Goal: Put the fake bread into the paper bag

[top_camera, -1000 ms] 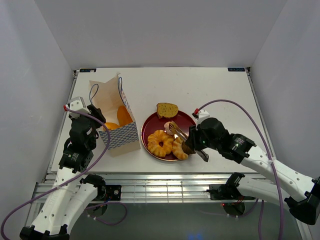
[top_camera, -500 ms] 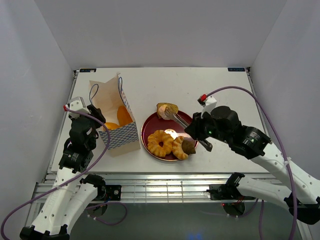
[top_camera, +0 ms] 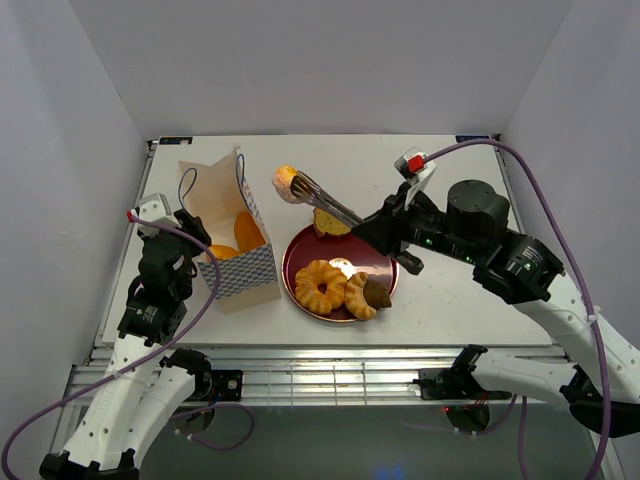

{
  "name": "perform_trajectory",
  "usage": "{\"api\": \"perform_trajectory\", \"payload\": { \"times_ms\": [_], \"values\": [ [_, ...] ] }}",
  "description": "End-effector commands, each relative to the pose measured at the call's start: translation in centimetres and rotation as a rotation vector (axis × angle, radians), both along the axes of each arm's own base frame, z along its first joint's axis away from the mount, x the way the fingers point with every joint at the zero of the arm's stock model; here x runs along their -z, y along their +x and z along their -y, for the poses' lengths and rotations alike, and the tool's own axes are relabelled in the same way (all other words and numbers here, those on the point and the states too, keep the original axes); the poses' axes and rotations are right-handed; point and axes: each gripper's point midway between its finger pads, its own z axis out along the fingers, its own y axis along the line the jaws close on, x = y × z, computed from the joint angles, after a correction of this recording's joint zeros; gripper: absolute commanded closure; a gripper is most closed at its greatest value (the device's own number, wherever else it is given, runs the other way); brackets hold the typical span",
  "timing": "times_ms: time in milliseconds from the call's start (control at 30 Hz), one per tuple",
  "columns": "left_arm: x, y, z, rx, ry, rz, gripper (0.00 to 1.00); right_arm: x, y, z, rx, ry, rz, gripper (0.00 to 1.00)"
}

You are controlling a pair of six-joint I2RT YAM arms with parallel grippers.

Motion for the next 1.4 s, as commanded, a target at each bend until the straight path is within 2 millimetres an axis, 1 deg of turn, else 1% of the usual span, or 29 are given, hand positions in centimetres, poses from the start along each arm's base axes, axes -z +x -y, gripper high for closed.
{"api": "perform_trajectory", "payload": {
  "times_ms": [0,33,67,133,167,200,267,333,433,500,567,667,767,933,1067,1133,1200,1233,1267,1367],
  "values": [
    [-0.1,-0.3,-0.1,-0.002,0.008,-0.005,0.38,-7.0,-1.1,-1.8,-0.131,0.183,0.184,0.92],
    [-0.2,-0.3,-0.2,-0.005,0.007,-0.004,0.38,-8.1,-1.2,-2.0,-0.140,0.204,0.202,0.92],
    [-0.1,-0.3,-0.1,-0.005,0.008,-0.007,0.38,-8.5,-1.3,-2.2,-0.151,0.212,0.208,0.92],
    [-0.1,-0.3,-0.1,-0.005,0.008,-0.007,0.38,-8.8,-1.1,-3.3,-0.179,0.210,0.206,0.92],
    [0.0,-0.3,-0.1,-0.005,0.009,-0.008,0.38,-9.6,-1.2,-3.5,-0.191,0.223,0.218,0.92],
    [-0.1,-0.3,-0.1,-0.005,0.008,-0.007,0.38,-9.6,-1.1,-4.2,-0.209,0.224,0.217,0.92],
    [-0.1,-0.3,-0.2,-0.006,0.009,-0.007,0.38,-10.2,-1.4,-4.9,-0.237,0.236,0.228,0.92],
    [-0.2,-0.3,-0.2,-0.006,0.008,-0.004,0.38,-11.0,-1.7,-5.7,-0.269,0.258,0.245,0.92],
    [-0.1,-0.3,-0.2,-0.008,0.008,-0.005,0.38,-11.2,-1.8,-6.8,-0.294,0.271,0.241,0.92],
    [-0.1,-0.3,-0.2,-0.008,0.008,-0.005,0.38,-10.2,-1.5,-7.8,-0.304,0.264,0.221,0.92],
    [-0.1,-0.3,-0.2,-0.009,0.008,-0.004,0.38,-10.0,-1.5,-8.4,-0.314,0.276,0.219,0.92],
    [-0.1,-0.3,-0.2,-0.006,0.008,-0.005,0.38,-8.6,-1.0,-9.8,-0.317,0.253,0.189,0.92],
    [-0.1,-0.3,-0.2,-0.006,0.008,-0.005,0.38,-6.5,-0.2,-11.1,-0.309,0.217,0.156,0.92],
    [-0.1,-0.3,-0.2,-0.006,0.008,-0.004,0.38,-4.1,0.8,-11.9,-0.275,0.167,0.125,0.92],
    [-0.3,-0.4,-0.2,-0.006,0.006,0.001,0.38,-2.8,1.8,-12.2,-0.244,0.134,0.112,0.92],
    [-0.2,-0.4,-0.1,-0.003,0.006,0.001,0.38,-2.4,1.8,-12.4,-0.246,0.122,0.101,0.81],
    [-0.2,-0.4,-0.2,-0.005,0.006,-0.001,0.38,-2.1,2.0,-12.6,-0.247,0.113,0.095,0.74],
    [-0.3,-0.4,-0.2,-0.005,0.006,0.001,0.38,-2.0,2.1,-12.6,-0.246,0.111,0.093,0.68],
    [-0.3,-0.4,-0.1,-0.003,0.006,0.001,0.38,-2.0,2.0,-12.7,-0.247,0.112,0.094,0.65],
    [-0.3,-0.4,-0.1,-0.003,0.005,0.002,0.38,-2.0,2.0,-12.7,-0.249,0.111,0.093,0.64]
  ]
}}
